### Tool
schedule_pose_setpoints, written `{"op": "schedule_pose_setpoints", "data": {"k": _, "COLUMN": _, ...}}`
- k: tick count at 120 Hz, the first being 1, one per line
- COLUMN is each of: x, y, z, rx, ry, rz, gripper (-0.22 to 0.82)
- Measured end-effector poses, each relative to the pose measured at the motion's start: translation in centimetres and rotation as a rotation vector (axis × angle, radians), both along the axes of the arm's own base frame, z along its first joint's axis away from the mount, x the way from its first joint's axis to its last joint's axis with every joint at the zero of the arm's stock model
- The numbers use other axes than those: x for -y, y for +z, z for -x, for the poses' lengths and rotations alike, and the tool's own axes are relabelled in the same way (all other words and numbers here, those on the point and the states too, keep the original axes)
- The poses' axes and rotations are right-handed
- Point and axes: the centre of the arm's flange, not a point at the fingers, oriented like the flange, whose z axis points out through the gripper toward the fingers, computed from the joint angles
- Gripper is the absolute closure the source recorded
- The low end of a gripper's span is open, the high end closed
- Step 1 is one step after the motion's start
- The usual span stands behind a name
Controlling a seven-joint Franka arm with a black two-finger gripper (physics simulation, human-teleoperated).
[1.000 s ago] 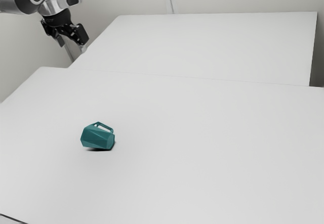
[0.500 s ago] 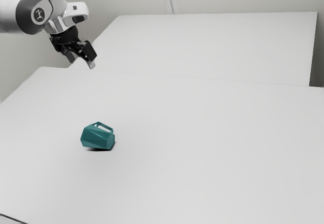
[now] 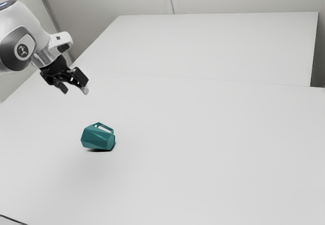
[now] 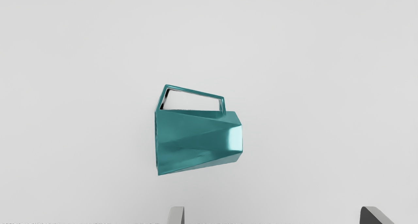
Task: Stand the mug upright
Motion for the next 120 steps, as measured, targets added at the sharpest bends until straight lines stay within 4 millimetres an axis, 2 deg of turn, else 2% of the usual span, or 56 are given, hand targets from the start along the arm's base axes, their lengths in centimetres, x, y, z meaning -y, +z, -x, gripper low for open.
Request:
{"op": "schedule_pose_setpoints", "data": {"k": 19, "x": -2.6, "y": -2.0, "z": 1.5, "rx": -0.005, "ry": 0.064, "rz": 0.085, "gripper": 0.03}}
{"op": "schedule_pose_setpoints", "data": {"k": 43, "x": -5.9, "y": -4.1, "z": 2.4, "rx": -0.009, "ry": 0.131, "rz": 0.212, "gripper": 0.04}}
{"op": "schedule_pose_setpoints", "data": {"k": 65, "x": -8.8, "y": -7.8, "z": 2.7, "rx": -0.031, "ry": 0.188, "rz": 0.364, "gripper": 0.03}}
{"op": "schedule_pose_setpoints", "data": {"k": 84, "x": -10.0, "y": -10.8, "z": 2.4, "rx": -0.046, "ry": 0.189, "rz": 0.452, "gripper": 0.03}}
{"op": "schedule_pose_setpoints", "data": {"k": 99, "x": -11.3, "y": -12.3, "z": 2.7, "rx": -0.048, "ry": 0.175, "rz": 0.507, "gripper": 0.03}}
{"op": "schedule_pose_setpoints", "data": {"k": 120, "x": -13.3, "y": -15.8, "z": 3.0, "rx": -0.067, "ry": 0.176, "rz": 0.596, "gripper": 0.04}}
